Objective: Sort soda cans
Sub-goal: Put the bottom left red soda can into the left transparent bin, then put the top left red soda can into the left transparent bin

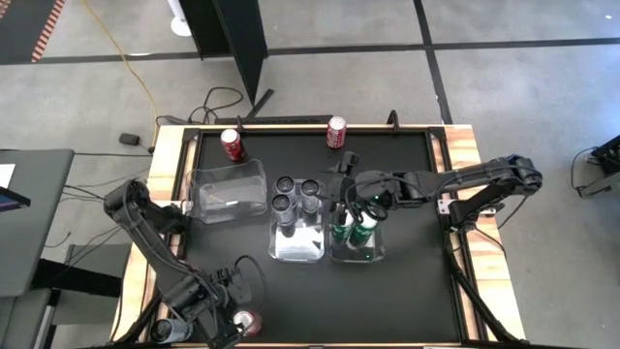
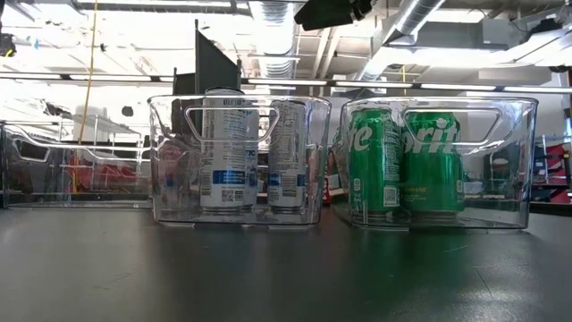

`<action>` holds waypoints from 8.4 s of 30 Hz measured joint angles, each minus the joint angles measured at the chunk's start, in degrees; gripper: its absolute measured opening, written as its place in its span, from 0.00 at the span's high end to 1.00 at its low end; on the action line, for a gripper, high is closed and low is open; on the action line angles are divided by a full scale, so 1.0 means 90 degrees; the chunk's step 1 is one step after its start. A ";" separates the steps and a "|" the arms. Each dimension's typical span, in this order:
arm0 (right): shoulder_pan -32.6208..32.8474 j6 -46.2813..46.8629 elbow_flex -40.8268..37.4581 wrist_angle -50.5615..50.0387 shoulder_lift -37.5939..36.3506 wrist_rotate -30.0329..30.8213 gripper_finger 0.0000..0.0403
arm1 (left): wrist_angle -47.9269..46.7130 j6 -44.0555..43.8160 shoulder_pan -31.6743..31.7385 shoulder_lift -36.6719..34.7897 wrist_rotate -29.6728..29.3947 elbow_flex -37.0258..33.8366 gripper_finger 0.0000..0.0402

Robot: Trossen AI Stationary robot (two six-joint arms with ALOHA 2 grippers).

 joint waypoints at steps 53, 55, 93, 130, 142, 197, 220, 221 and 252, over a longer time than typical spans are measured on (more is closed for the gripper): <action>0.0011 0.0001 0.0000 -0.0038 -0.0001 -0.0008 0.22 | 0.0356 0.0957 0.0123 0.1381 0.0726 -0.0017 0.01; 0.0014 0.0002 0.0000 -0.0041 -0.0002 -0.0016 0.22 | 0.0377 0.1010 0.0159 0.1482 0.0707 -0.0017 0.01; 0.0056 -0.0595 0.0005 0.0010 -0.0165 0.0002 0.22 | -0.1870 0.1076 0.0668 0.0372 -0.0661 0.0091 0.26; 0.1836 -0.1001 0.0005 -0.0830 -0.1505 0.0802 0.22 | -0.0886 0.6795 0.8292 -0.1826 -0.0094 -0.1798 0.26; 0.1936 -0.0571 0.0005 -0.1027 -0.1503 0.1224 0.22 | 0.1074 0.7436 0.8737 -0.1826 0.0306 -0.3402 0.26; 0.1919 -0.0050 0.0000 -0.1501 -0.1491 0.1214 0.22 | 0.0559 0.7809 0.8728 -0.1030 0.0206 -0.2215 0.05; 0.1686 -0.0118 0.0000 -0.1518 -0.1481 0.1171 0.22 | -0.0165 0.6414 0.8340 -0.3426 -0.0453 -0.1914 0.05; 0.1648 -0.0118 0.0000 -0.1518 -0.1479 0.1171 0.22 | -0.0175 0.6254 0.8340 -0.3503 -0.0615 -0.1914 0.05; 0.1608 -0.0104 0.0000 -0.1523 -0.1477 0.1154 0.22 | 0.1148 0.6189 1.1245 -0.1442 -0.0155 -0.1916 0.05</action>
